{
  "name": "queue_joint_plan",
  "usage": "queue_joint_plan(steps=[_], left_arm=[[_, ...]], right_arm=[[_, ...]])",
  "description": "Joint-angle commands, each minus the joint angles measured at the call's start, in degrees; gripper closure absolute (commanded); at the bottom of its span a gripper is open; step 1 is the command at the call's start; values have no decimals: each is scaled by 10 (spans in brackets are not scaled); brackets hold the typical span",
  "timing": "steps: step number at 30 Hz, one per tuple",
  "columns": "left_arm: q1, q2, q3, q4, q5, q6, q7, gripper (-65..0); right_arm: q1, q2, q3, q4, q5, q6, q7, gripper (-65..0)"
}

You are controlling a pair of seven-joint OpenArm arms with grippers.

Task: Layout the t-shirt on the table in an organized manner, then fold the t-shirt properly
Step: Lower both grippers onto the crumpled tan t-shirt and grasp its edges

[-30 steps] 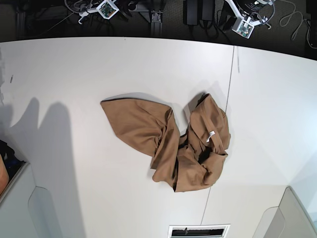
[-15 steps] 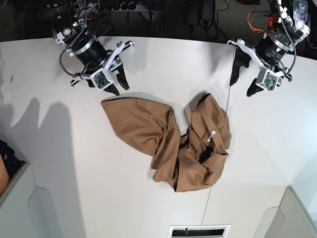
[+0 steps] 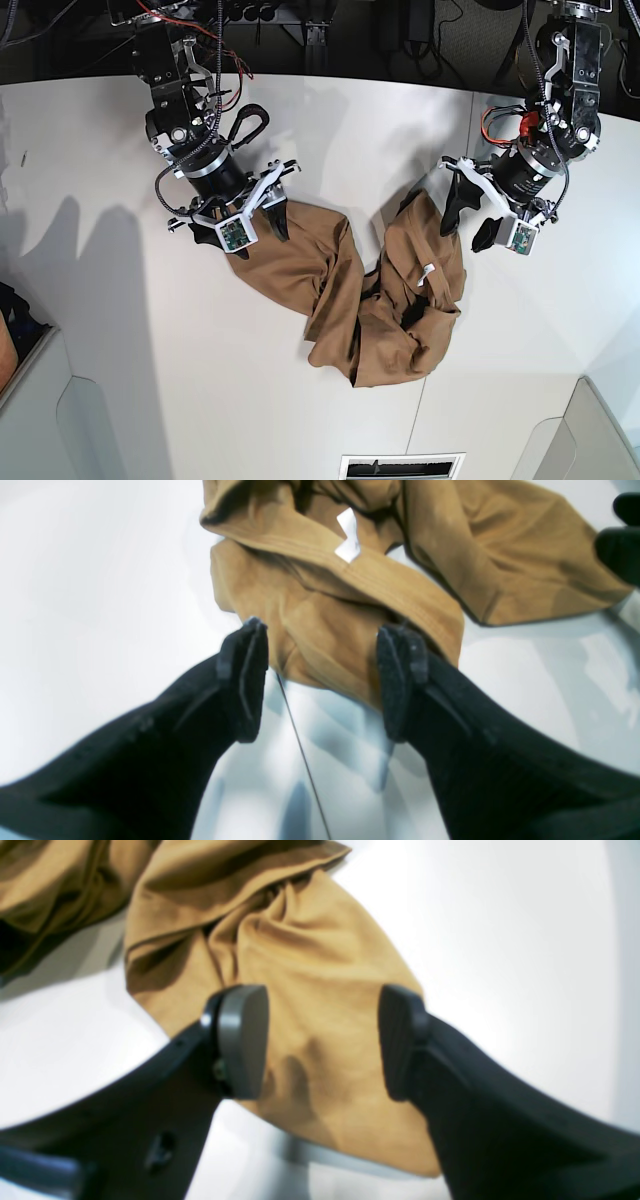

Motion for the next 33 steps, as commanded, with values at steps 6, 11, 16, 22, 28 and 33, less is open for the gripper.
queue_joint_plan(steps=[6,11,16,22,28,33], left_arm=[[-11,2,-3,11,-68,-31,10,-370],[-11,10,-3,11,-120,-74,34,-370],[-11,12,7,11,-116,-73,33,-370],[-19,32,64,7,-21,-1,20,-370],[-43,40,75,0,26,48,16,-369],[-54,42,75,-30,26,47,13,-265]], right_arm=[[4,1,7,-21,-24,-18,10,-348],[4,2,23,-28,-26,-19,8,-348],[4,1,26,-28,-26,-19,-2,-348],[4,1,26,-33,-37,-31,-2,-348],[5,0,25,-59,-40,-30,0,-347],[6,0,25,-64,-40,-30,2,-347]])
